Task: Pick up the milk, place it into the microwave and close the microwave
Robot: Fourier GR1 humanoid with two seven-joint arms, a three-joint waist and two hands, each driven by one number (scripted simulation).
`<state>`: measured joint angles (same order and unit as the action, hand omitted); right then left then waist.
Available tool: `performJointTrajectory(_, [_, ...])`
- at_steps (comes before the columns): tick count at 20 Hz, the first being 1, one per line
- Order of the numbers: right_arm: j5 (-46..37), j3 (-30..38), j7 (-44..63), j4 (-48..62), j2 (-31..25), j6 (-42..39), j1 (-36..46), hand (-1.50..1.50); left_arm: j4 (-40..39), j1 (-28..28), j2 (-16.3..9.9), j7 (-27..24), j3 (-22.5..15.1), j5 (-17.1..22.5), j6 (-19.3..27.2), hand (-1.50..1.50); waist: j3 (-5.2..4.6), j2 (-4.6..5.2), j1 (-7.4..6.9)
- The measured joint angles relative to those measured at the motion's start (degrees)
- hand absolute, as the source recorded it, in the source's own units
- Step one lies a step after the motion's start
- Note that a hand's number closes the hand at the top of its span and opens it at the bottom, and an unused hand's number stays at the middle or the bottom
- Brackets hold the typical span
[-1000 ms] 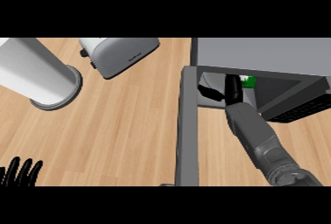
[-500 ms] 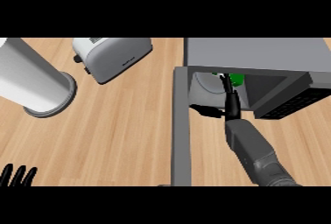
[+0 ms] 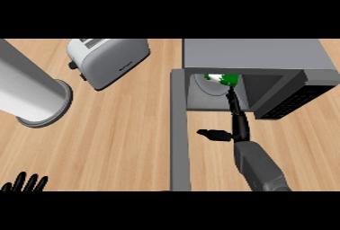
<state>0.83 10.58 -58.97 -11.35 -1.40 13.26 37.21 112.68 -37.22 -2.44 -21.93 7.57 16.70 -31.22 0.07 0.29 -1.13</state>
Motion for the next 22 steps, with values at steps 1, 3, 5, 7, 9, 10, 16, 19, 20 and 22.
performJointTrajectory(1, [-0.2,-0.4,-0.1,-0.5,0.0,-1.0,-0.9,-1.50,0.0,0.1,0.2,0.2,-0.4,-0.9,0.1,-1.50,-0.02,-0.07,0.19])
performJointTrajectory(3, [-0.5,-1.4,0.2,-2.1,-0.7,-3.3,-3.2,-1.50,-0.1,0.7,-0.4,1.3,-0.2,-0.9,0.0,-1.50,-0.05,-0.24,0.66])
performJointTrajectory(5, [-0.7,-2.0,0.3,-4.2,-1.3,-4.4,-5.6,-1.50,-0.1,0.9,-0.2,1.6,-0.7,-2.1,-0.2,-1.50,-0.05,-0.31,0.86])
performJointTrajectory(7, [-0.5,-2.5,0.5,-6.8,-1.4,-5.1,-8.1,-1.50,-1.1,0.8,0.3,0.4,-1.9,-3.9,-0.4,-1.50,-0.08,-0.42,1.07])
performJointTrajectory(9, [-0.2,-2.9,0.4,-9.8,-2.2,-6.1,-11.5,-1.50,-1.3,1.2,0.8,0.9,-2.7,-4.7,-0.2,-1.50,-0.10,-0.50,1.33])
performJointTrajectory(10, [0.0,-3.1,0.4,-11.4,-2.2,-6.2,-13.2,-1.50,-1.4,0.9,1.2,0.8,-3.7,-5.3,0.0,-1.50,-0.11,-0.52,1.40])
performJointTrajectory(16, [1.5,-3.7,0.4,-21.3,-5.9,-9.2,-22.9,1.50,-2.4,3.5,0.2,3.1,-7.7,-8.2,-2.1,-1.50,-0.14,-0.61,1.99])
performJointTrajectory(19, [2.6,-3.8,2.0,-26.5,-7.6,-11.0,-27.2,-1.50,-3.6,6.3,0.1,4.8,-10.3,-11.4,-2.0,1.50,-0.16,-0.59,2.15])
performJointTrajectory(20, [3.0,-3.7,2.3,-27.7,-8.5,-11.7,-28.7,-1.50,-3.7,6.8,0.1,4.6,-11.4,-13.3,-1.8,1.50,-0.15,-0.58,2.09])
performJointTrajectory(22, [4.3,-3.1,3.5,-30.8,-9.9,-13.3,-31.3,-1.50,-4.4,8.3,0.6,4.1,-13.4,-16.8,-1.0,1.50,-0.14,-0.55,2.03])
